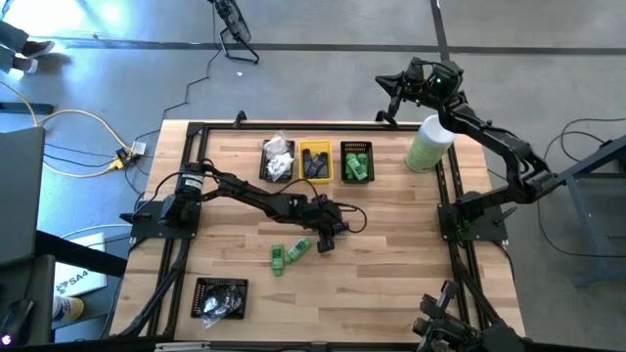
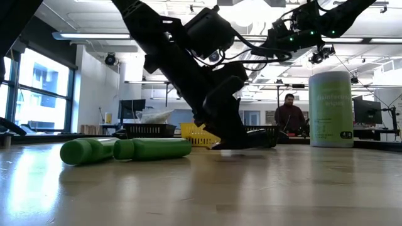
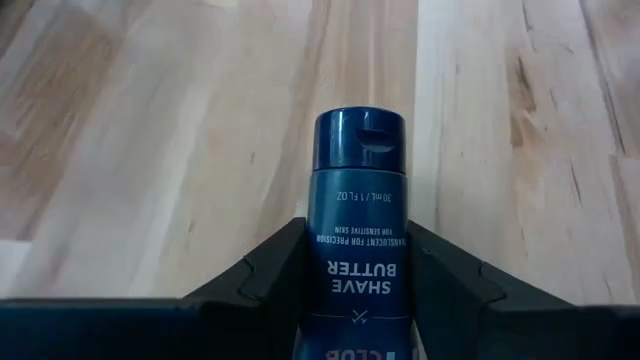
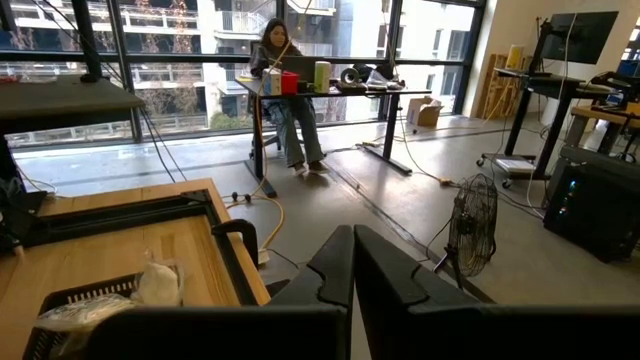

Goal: Pick & Place Travel size toiletries
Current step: Put the blue shave cream bottle into the yellow bin

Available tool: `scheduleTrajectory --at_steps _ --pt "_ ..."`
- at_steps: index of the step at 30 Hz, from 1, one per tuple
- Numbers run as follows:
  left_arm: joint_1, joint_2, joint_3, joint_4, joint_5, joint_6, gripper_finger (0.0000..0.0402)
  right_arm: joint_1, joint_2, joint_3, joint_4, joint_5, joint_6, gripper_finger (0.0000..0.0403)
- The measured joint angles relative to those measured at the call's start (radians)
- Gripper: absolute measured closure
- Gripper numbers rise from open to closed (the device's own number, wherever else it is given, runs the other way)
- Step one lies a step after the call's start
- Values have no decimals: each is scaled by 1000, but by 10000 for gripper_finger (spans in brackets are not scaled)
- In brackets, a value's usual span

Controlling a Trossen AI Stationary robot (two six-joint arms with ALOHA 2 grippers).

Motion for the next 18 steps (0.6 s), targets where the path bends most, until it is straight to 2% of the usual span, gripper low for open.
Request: scheduleTrajectory --at_steps 11,18 --pt "48 -102 1 -135 -42 2 254 -3 0 0 1 5 -26 399" --pt "116 -178 2 -234 -80 2 254 -3 0 0 2 5 -33 399"
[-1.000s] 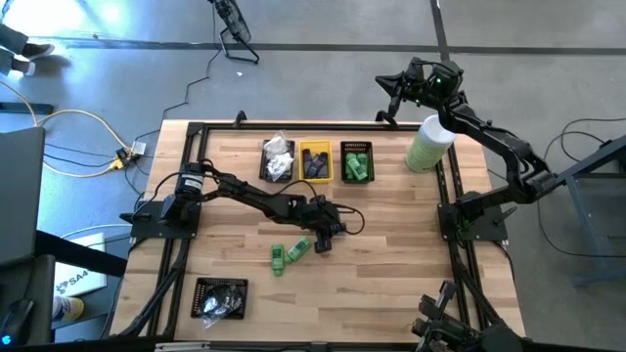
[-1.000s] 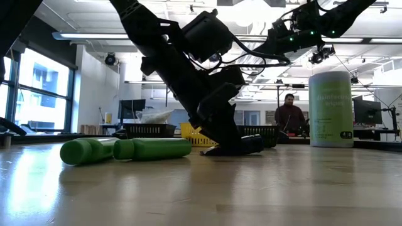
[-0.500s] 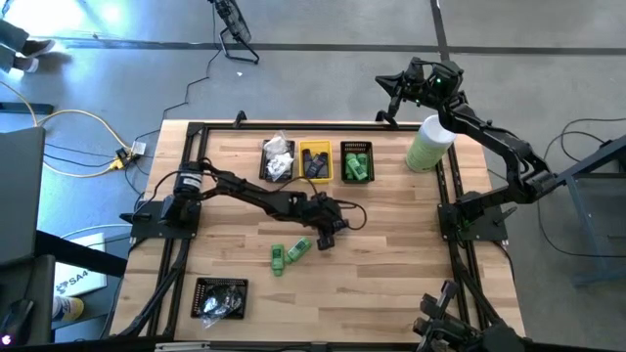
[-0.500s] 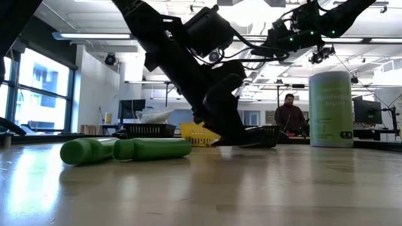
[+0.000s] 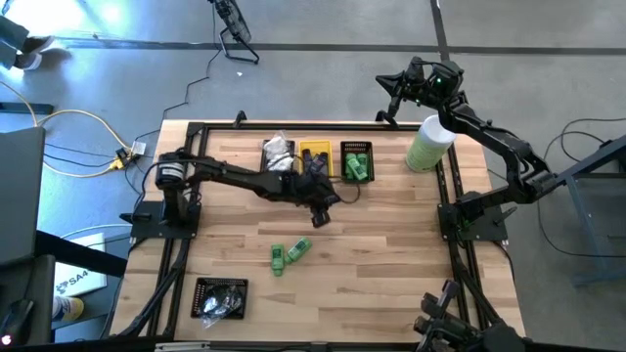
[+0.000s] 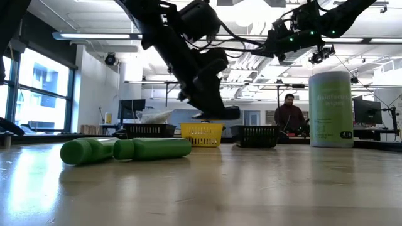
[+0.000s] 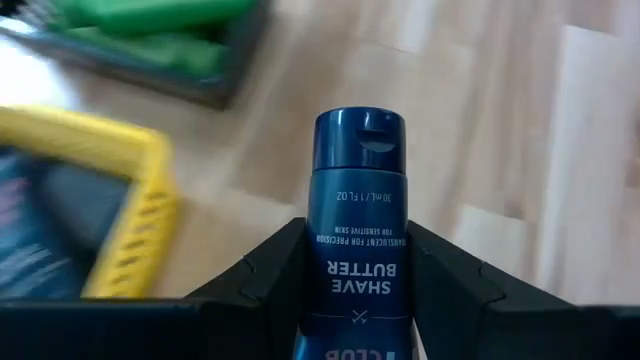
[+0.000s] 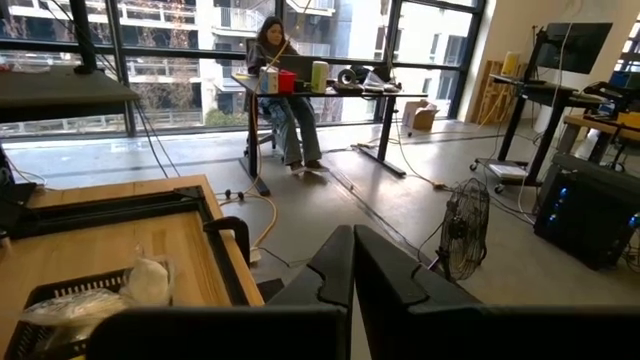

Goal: Pick & Place Travel size toiletries
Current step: Put the blue shave cream bottle into the yellow bin

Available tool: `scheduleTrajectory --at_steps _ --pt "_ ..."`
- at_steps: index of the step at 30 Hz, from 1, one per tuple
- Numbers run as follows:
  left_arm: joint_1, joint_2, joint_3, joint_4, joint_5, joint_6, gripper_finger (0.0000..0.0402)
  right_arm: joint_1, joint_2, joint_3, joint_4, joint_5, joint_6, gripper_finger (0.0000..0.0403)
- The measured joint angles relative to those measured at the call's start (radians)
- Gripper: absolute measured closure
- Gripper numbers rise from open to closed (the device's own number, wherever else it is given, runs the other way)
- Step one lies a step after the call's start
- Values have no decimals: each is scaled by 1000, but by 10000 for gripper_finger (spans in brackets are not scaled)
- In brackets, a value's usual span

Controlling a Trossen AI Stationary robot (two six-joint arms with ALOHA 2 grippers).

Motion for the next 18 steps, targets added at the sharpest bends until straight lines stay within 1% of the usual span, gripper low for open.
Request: scheduleTrajectory --at_steps 6,10,15,18 --pt "77 -51 0 -61 -23 69 254 0 0 0 0 3 -1 399" --pt "138 -68 0 -50 -26 129 254 0 0 0 0 3 -3 399" --pt "219 -67 0 -36 -19 132 254 0 0 0 0 3 -3 399" --pt "266 -67 0 -15 4 131 254 0 0 0 -1 3 -15 399"
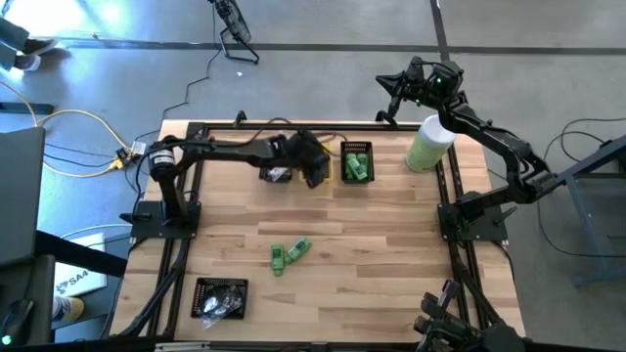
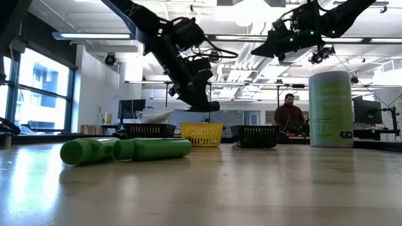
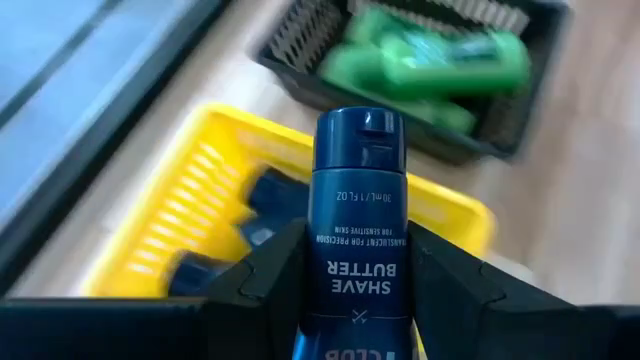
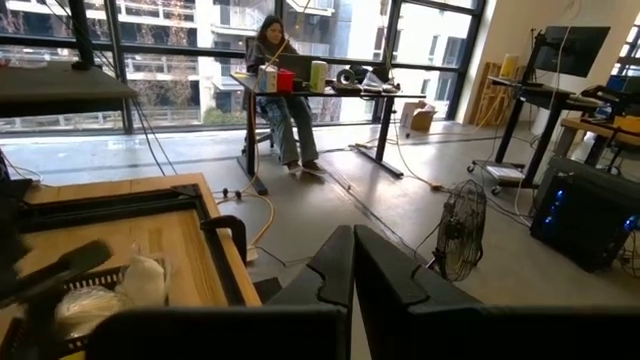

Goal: Pick & Place Travel size toiletries
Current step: Put the blue shave cream bottle into the yellow bin

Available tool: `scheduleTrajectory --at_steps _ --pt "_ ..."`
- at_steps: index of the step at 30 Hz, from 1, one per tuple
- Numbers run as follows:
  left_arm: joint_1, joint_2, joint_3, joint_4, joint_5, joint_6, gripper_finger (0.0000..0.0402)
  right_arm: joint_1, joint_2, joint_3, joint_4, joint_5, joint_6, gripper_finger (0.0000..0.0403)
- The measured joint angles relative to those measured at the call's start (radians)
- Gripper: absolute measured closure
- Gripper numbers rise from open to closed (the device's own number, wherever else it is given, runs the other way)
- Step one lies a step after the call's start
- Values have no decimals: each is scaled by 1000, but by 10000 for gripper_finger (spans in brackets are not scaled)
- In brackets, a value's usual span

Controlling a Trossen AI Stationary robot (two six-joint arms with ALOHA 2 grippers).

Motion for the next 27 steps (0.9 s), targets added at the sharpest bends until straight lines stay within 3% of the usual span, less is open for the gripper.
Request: scheduleTrajectory --at_steps 7,19,27 --pt "59 1 0 43 27 -82 254 0 0 0 -4 0 -5 399" --pt "34 94 0 144 23 -225 254 0 0 0 -45 27 -62 399" --pt "30 94 0 107 51 -216 254 0 0 0 -45 26 -62 399"
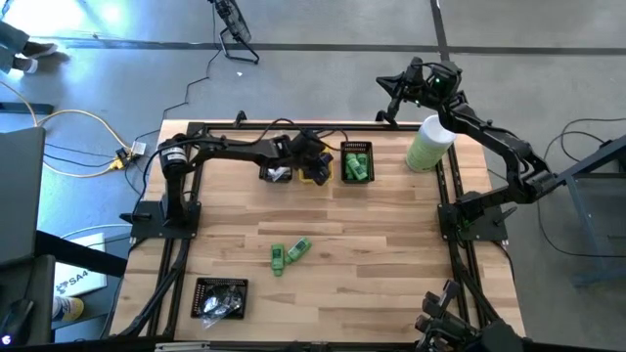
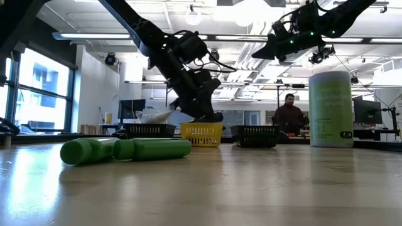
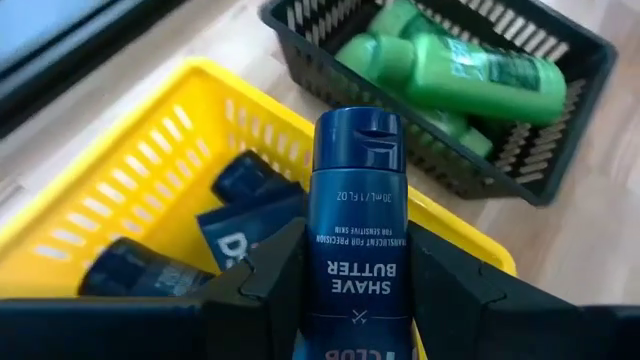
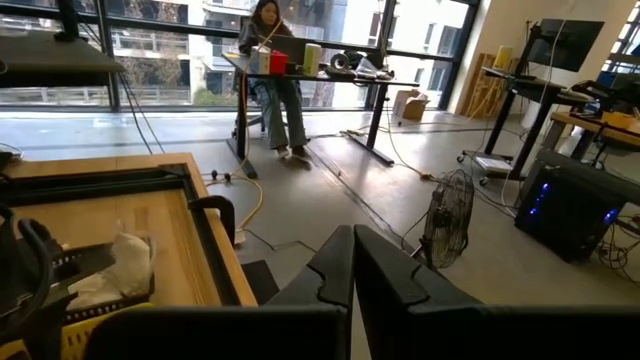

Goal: Pick & Place Travel size toiletries
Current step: Put the blue shave cream bottle into the yellow bin

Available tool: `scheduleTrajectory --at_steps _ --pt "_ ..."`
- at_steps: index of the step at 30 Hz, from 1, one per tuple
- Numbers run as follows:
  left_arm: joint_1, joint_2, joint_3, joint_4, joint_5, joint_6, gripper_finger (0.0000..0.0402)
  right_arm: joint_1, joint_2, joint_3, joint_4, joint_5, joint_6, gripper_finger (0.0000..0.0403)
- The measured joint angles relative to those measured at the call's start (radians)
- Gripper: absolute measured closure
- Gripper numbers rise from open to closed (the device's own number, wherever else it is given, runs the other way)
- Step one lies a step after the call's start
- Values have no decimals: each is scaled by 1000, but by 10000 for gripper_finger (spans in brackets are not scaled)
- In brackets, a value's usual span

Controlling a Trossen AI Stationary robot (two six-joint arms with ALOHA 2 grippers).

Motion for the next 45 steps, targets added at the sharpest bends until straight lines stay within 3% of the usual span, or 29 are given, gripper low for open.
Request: scheduleTrajectory --at_steps 17,36,45 --pt "1 0 2 -97 149 5 254 0 0 0 0 -5 23 399" --pt "2 0 1 -63 30 6 252 0 0 0 0 -4 0 399" --pt "32 0 1 -59 43 -20 173 0 0 0 0 -4 -2 399"
